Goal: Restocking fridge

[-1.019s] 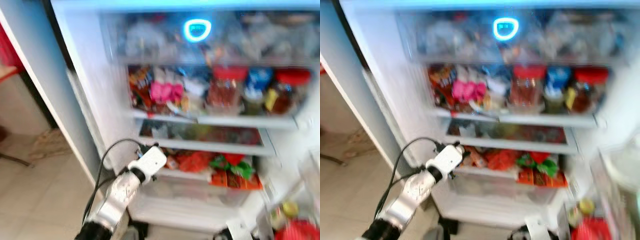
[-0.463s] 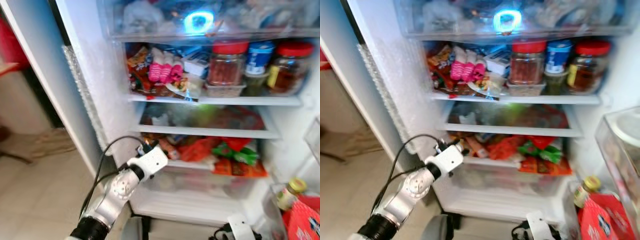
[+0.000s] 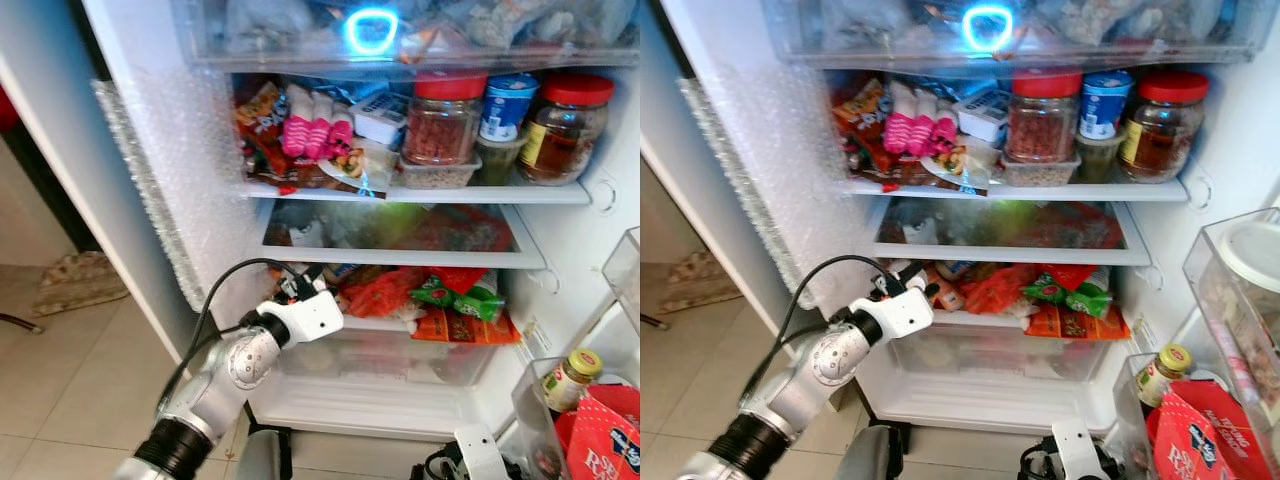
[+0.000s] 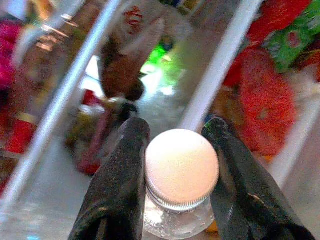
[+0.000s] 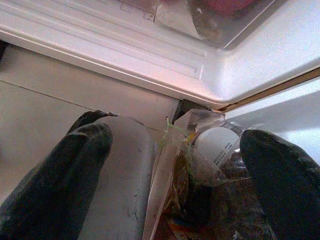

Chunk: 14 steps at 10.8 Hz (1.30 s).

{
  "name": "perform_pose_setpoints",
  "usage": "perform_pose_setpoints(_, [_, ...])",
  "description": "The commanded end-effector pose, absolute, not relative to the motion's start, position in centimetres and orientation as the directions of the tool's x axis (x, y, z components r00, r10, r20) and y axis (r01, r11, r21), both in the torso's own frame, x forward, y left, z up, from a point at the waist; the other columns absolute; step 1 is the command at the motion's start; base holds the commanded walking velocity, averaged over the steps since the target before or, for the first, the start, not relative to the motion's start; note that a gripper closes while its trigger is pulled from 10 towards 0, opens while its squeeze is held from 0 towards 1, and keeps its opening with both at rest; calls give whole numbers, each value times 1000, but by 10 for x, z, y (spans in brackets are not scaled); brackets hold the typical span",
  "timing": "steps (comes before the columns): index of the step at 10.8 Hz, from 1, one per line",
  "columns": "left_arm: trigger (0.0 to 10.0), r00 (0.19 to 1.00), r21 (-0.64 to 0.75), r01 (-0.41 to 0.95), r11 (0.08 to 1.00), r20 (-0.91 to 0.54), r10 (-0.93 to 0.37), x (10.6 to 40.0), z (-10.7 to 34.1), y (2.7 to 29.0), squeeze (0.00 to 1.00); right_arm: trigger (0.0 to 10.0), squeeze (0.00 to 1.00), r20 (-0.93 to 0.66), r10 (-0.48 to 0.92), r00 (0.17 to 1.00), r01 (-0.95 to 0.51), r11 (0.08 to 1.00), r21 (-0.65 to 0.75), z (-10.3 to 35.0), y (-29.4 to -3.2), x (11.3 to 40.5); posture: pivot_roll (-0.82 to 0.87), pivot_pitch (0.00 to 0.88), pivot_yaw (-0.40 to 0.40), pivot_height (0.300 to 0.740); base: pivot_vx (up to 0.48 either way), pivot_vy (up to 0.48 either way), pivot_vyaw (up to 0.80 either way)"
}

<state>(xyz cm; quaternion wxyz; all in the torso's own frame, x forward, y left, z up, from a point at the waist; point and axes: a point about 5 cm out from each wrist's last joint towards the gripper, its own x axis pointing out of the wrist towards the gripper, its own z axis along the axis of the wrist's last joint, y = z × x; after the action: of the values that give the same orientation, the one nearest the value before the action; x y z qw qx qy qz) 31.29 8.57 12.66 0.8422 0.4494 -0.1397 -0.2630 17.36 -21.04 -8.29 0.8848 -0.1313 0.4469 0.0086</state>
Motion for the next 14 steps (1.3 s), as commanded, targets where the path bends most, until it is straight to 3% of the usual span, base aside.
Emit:
perform_pose_setpoints(1, [10000, 810, 860, 269, 434, 41, -585, 315, 138, 84, 0, 10000, 0, -872, -91, 481, -160, 969, -189, -99, -207, 139, 33, 0, 41, 591, 0, 0, 0])
perform_pose_setpoints(5, [10000, 817, 865, 252, 434, 50, -574, 318, 142, 87, 0, 10000, 0, -866, -77, 494, -176, 967, -186, -98, -206, 140, 29, 0, 45, 591, 0, 0, 259])
perform_pose_setpoints(14, [10000, 809, 867, 257, 427, 49, -586, 318, 143, 85, 0, 10000, 0, -872, -71, 485, -183, 966, -180, -99, -205, 140, 32, 0, 44, 591, 310, 0, 0])
